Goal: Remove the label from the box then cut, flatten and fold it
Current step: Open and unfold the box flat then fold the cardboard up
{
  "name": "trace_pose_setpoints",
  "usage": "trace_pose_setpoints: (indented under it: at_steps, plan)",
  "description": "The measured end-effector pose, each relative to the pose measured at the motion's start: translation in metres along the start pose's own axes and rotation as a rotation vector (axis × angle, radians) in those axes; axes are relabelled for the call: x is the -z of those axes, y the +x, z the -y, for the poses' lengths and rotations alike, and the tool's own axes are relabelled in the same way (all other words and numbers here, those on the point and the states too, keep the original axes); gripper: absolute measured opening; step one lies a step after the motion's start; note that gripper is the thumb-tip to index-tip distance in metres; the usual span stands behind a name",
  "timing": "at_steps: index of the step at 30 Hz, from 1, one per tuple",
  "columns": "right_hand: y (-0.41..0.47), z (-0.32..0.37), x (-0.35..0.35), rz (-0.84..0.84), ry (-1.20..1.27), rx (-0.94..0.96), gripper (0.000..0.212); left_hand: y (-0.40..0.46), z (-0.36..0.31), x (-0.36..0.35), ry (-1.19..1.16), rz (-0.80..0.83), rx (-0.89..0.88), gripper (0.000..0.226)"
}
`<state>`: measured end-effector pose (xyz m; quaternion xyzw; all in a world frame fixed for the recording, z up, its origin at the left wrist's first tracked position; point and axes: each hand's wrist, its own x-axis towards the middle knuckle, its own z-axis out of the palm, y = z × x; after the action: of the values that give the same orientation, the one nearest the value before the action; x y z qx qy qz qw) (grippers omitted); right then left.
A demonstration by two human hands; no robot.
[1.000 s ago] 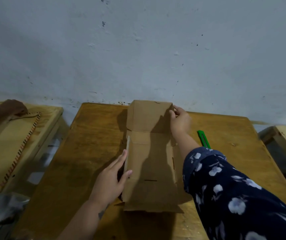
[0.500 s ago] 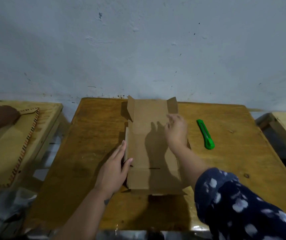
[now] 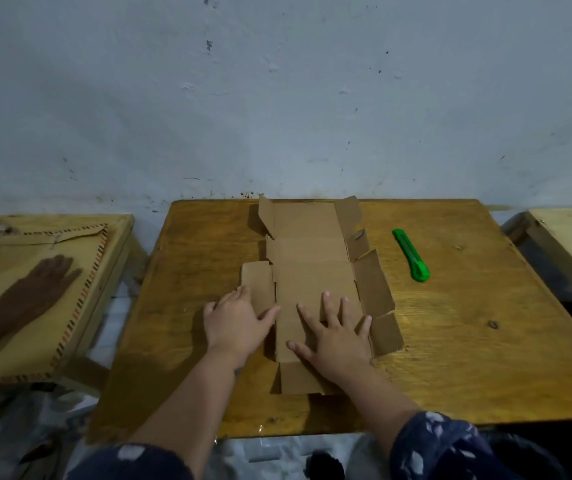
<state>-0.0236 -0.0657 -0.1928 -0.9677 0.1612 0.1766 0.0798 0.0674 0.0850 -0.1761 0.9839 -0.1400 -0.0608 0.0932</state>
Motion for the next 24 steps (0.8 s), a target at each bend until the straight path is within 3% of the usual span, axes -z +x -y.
trace_pose_setpoints:
  at_steps: [3, 6, 9, 13, 15, 19, 24]
  plan:
    - [0.001, -0.001, -0.002, -0.001, -0.013, -0.005, 0.073, 0.008, -0.009, 0.0, 0.014, 0.008, 0.1, 0.074]
    - [0.001, -0.001, -0.004, -0.005, -0.015, -0.004, 0.072, 0.011, -0.012, 0.003, 0.008, -0.01, 0.121, 0.054]
    - [0.001, -0.002, -0.005, -0.008, -0.003, 0.001, 0.072, 0.008, -0.012, 0.006, -0.078, -0.04, 0.141, 0.049]
    - [0.0, -0.004, -0.005, -0.03, -0.005, 0.016, 0.072, 0.001, 0.012, 0.006, -0.35, -0.2, 0.134, 0.046]
    - [-0.001, -0.003, -0.006, -0.04, -0.011, 0.021, 0.071, -0.002, 0.029, 0.005, -0.295, -0.257, 0.092, 0.039]
    - [0.0, -0.003, -0.007, -0.039, -0.005, 0.017, 0.071, -0.002, 0.057, 0.007, 0.014, -0.107, 0.088, 0.041]
    - [0.001, -0.005, -0.008, -0.046, -0.01, 0.029, 0.071, -0.005, 0.064, -0.006, 0.054, 0.097, 0.119, 0.056]
